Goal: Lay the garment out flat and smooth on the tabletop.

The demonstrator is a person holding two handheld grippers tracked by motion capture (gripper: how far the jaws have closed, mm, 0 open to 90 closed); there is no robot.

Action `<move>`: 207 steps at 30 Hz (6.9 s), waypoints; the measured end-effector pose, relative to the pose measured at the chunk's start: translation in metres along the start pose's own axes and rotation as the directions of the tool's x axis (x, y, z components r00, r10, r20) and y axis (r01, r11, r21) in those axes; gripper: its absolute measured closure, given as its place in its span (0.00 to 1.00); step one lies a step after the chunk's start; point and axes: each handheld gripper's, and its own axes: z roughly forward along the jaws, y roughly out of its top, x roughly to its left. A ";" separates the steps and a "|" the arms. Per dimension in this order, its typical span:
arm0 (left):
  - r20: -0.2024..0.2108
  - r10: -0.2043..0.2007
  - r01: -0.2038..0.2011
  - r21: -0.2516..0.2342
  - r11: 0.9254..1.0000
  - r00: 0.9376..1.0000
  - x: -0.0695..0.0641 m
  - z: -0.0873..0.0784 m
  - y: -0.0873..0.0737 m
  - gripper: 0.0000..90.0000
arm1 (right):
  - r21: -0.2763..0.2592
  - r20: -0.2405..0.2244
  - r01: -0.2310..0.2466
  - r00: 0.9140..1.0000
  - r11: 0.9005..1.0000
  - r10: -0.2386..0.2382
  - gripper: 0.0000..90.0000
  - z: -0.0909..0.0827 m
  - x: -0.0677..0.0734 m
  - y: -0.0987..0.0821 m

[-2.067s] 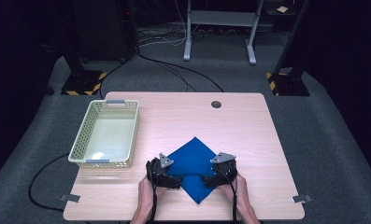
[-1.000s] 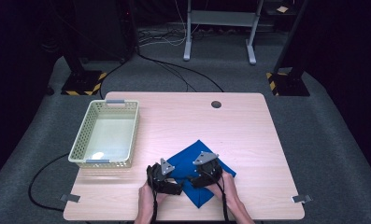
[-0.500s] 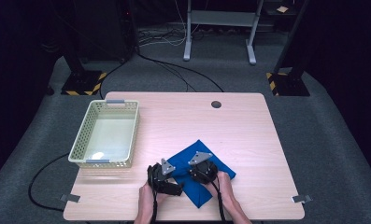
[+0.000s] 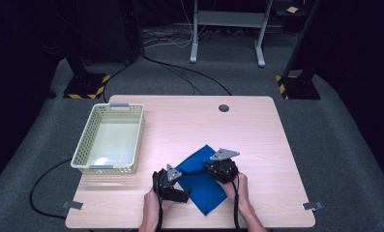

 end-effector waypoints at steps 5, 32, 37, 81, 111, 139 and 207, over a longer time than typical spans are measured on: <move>-0.003 0.002 -0.002 -0.002 1.000 1.000 0.000 0.000 0.000 0.00 | -0.023 0.008 -0.032 0.999 0.999 0.032 0.92 -0.010 -0.011 0.000; 0.003 0.005 -0.005 -0.002 1.000 1.000 0.001 0.003 0.003 0.00 | 0.126 0.006 0.106 0.994 0.986 -0.108 0.47 0.001 0.018 0.006; 0.000 0.009 -0.009 -0.005 1.000 1.000 0.000 0.002 0.002 0.00 | 0.142 -0.028 0.154 0.988 0.978 -0.152 0.41 0.013 0.034 0.014; 0.003 0.007 -0.007 -0.004 1.000 1.000 0.000 0.002 0.002 0.01 | 0.000 -0.016 -0.029 0.999 1.000 0.029 0.91 -0.017 -0.011 0.016; 0.004 0.003 -0.003 -0.005 1.000 1.000 0.000 0.003 0.002 0.01 | -0.071 0.078 -0.098 0.992 0.993 0.103 0.92 -0.041 -0.069 0.030; 0.003 0.004 -0.003 -0.004 1.000 1.000 0.001 0.003 0.002 0.01 | -0.053 0.149 -0.215 0.964 0.975 0.221 0.91 -0.024 -0.133 0.025; -0.019 0.024 -0.024 -0.014 1.000 1.000 -0.009 0.006 0.006 0.00 | 0.057 0.254 -0.226 0.945 0.972 0.204 0.00 -0.025 -0.115 -0.078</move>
